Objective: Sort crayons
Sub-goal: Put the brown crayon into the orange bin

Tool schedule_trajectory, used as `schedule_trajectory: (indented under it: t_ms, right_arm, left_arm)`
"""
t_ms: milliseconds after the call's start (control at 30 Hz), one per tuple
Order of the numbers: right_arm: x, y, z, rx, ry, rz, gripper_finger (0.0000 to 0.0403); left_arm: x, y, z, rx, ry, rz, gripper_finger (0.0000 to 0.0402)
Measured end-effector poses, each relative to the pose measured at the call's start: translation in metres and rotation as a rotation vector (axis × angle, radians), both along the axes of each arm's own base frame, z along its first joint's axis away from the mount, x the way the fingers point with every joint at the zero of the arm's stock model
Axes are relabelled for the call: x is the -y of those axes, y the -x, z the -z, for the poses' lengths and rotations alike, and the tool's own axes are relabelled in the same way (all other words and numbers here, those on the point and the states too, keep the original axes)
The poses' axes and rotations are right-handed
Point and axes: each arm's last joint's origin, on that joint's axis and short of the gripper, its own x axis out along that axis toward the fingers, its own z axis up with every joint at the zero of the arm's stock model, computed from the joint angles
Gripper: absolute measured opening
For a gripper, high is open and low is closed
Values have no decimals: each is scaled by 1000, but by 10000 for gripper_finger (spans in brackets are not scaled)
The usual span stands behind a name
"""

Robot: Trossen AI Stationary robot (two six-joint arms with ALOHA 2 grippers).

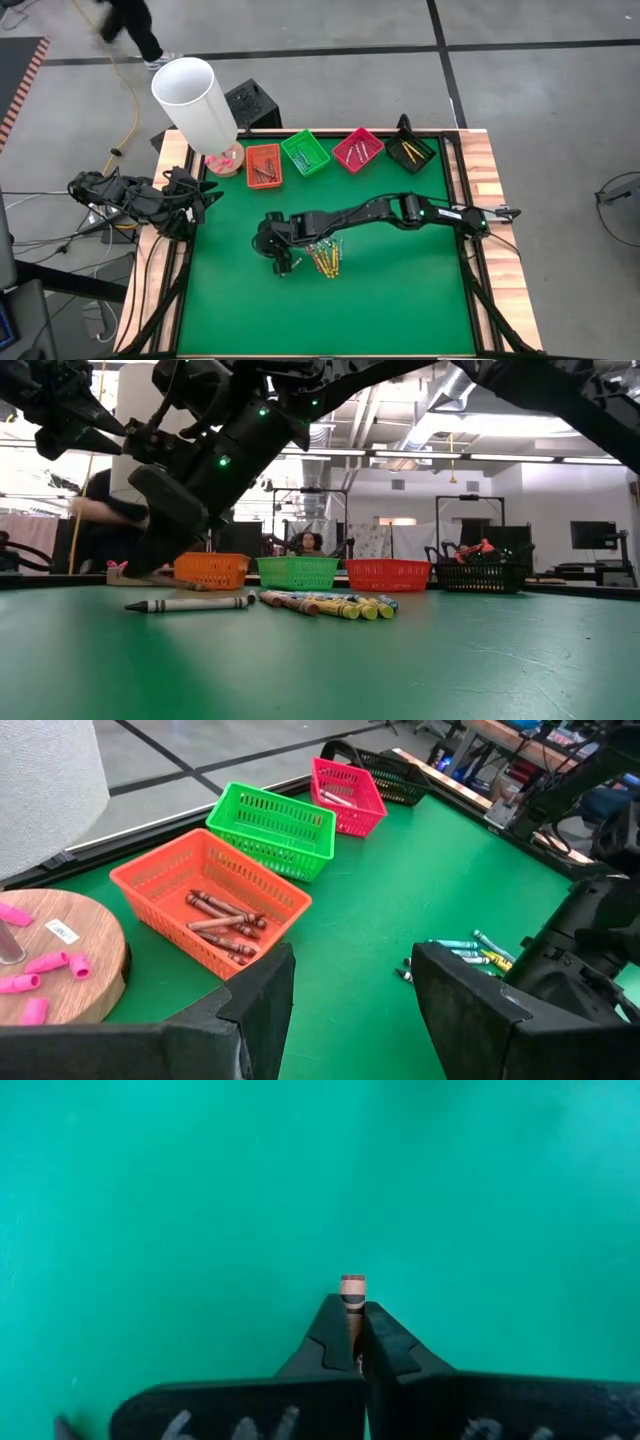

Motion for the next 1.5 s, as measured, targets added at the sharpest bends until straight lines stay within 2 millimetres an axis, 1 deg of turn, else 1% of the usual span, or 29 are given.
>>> schedule_trajectory:
  t_ms: [167, 600, 800, 967, 1067, 1300, 1500]
  right_arm:
    - [9, -5, -5, 72, -23, 46, 3]
    - [45, -20, -26, 335, 57, 230, 3]
    - [68, -24, -38, 460, 71, 289, 3]
    - [86, -25, -45, 530, 147, 360, 3]
    - [99, -25, -50, 582, 160, 389, 3]
    - [131, -22, -54, 630, 121, 473, 3]
    - [159, -17, -54, 656, 8, 580, 4]
  left_arm:
    - [0, 0, 0, 0, 0, 0, 192]
    - [0, 0, 0, 0, 0, 0, 192]
    - [0, 0, 0, 0, 0, 0, 192]
    - [0, 0, 0, 0, 0, 0, 192]
    - [0, 0, 0, 0, 0, 0, 192]
    - [0, 0, 0, -1, -2, 1, 192]
    - [0, 0, 0, -1, -2, 1, 192]
